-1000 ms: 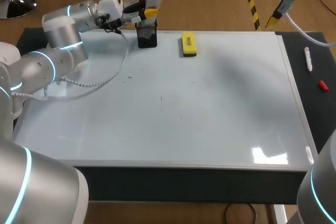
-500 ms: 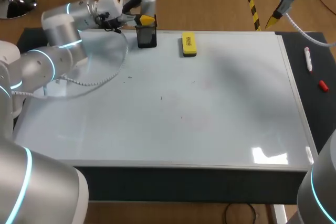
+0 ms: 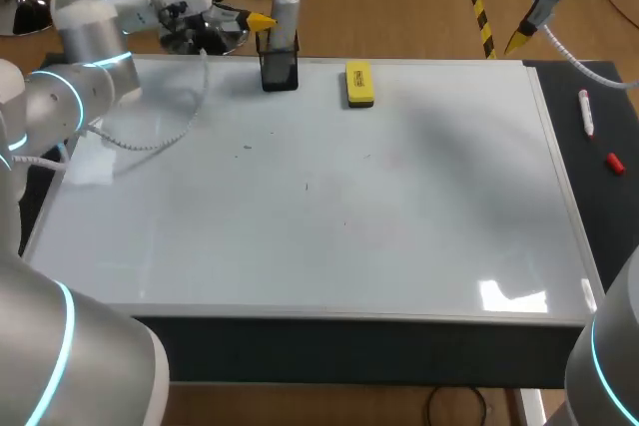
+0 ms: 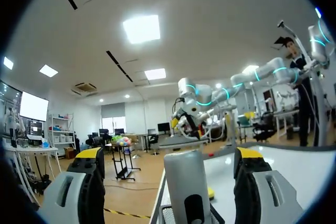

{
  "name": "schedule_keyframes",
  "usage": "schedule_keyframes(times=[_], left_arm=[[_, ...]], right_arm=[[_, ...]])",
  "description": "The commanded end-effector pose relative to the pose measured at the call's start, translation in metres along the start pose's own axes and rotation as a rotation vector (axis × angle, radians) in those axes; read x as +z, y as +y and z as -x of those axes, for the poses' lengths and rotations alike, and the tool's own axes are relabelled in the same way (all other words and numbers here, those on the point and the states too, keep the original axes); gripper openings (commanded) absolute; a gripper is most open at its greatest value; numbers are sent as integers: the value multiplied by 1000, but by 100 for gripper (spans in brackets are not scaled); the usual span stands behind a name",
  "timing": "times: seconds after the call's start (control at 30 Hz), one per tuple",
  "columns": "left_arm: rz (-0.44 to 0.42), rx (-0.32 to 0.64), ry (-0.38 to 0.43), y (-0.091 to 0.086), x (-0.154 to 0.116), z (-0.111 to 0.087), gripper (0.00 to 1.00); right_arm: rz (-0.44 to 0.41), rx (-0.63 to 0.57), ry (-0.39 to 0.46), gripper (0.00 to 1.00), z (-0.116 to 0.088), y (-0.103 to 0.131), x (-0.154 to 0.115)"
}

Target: Pick up the inspection probe, press it on each red-marked spot on the whiteboard one by one, put down the probe, pick up the eraser, and wipe off all the red marks.

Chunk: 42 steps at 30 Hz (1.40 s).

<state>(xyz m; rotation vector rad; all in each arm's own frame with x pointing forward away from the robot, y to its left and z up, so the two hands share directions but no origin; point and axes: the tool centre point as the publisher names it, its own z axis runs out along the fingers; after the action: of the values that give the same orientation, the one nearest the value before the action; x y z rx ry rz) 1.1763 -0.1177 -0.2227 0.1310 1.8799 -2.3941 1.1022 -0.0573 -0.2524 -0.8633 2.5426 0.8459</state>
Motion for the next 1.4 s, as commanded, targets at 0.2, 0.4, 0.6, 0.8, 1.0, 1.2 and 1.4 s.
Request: schedule_keyframes(times=[0.2, 0.4, 0.6, 0.8, 1.0, 1.2, 1.4], left_arm=[[121, 29, -76, -29, -30, -15, 100], [179, 62, -116, -43, -53, -21, 100], [220, 69, -159, -50, -77, -31, 100], [277, 67, -221, -51, -104, -43, 100], [349, 78, -274, -56, -125, -57, 100], [408, 100, -320, -58, -135, -69, 100], [373, 74, -335, -53, -138, -69, 100]], right_arm=[[-3, -2, 5, 100, 1, 0, 0], [-3, -2, 5, 100, 1, 0, 0], [-3, -2, 5, 100, 1, 0, 0], [-3, -2, 5, 100, 1, 0, 0], [-3, -2, 5, 100, 1, 0, 0], [-3, -2, 5, 100, 1, 0, 0], [-3, -2, 5, 100, 1, 0, 0]])
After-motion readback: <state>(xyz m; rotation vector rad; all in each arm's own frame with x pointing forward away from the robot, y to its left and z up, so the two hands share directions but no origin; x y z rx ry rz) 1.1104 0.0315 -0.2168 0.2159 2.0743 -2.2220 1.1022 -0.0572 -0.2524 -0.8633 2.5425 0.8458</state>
